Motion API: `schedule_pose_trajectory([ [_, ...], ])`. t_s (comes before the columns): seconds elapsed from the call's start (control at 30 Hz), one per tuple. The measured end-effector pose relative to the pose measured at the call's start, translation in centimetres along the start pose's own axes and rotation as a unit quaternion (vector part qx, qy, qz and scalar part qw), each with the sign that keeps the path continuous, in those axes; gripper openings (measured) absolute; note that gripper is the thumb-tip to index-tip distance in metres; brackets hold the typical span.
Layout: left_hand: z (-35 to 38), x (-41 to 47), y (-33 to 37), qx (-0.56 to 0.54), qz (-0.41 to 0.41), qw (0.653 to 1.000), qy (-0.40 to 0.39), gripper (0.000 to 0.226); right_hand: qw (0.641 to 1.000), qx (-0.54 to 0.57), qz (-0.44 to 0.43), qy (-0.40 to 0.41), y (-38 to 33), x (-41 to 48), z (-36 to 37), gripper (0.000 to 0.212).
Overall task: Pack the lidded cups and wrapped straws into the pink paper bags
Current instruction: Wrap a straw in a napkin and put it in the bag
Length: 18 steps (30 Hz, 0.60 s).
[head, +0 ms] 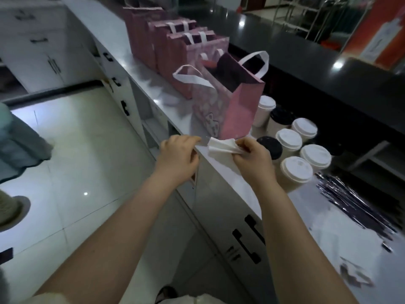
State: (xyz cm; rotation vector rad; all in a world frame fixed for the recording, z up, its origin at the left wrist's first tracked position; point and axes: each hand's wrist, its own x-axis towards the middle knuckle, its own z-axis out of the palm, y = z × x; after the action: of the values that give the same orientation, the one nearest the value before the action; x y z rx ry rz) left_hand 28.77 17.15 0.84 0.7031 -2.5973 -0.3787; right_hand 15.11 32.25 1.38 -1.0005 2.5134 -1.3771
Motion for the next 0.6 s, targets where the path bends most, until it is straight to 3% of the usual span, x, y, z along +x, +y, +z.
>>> schedule_pose_trajectory([
  [0.2, -4.1, 4.1, -8.4, 0.052, 0.01, 0.998, -0.021, 0.046, 0.999, 0.0, -0.029, 0.017, -6.0, 3.9, 6.5, 0.029],
  [0.4, -6.9, 9.4, -13.3, 0.061, 0.047, 0.997, -0.003, 0.047, 0.995, 0.039, -0.067, 0.058, -11.7, 10.0, 7.6, 0.036],
  [0.6, -8.5, 18.8, -14.2, 0.053, 0.08, 0.995, 0.028, 0.048, 0.986, 0.009, -0.124, 0.11, -16.6, 18.7, 5.9, 0.021],
])
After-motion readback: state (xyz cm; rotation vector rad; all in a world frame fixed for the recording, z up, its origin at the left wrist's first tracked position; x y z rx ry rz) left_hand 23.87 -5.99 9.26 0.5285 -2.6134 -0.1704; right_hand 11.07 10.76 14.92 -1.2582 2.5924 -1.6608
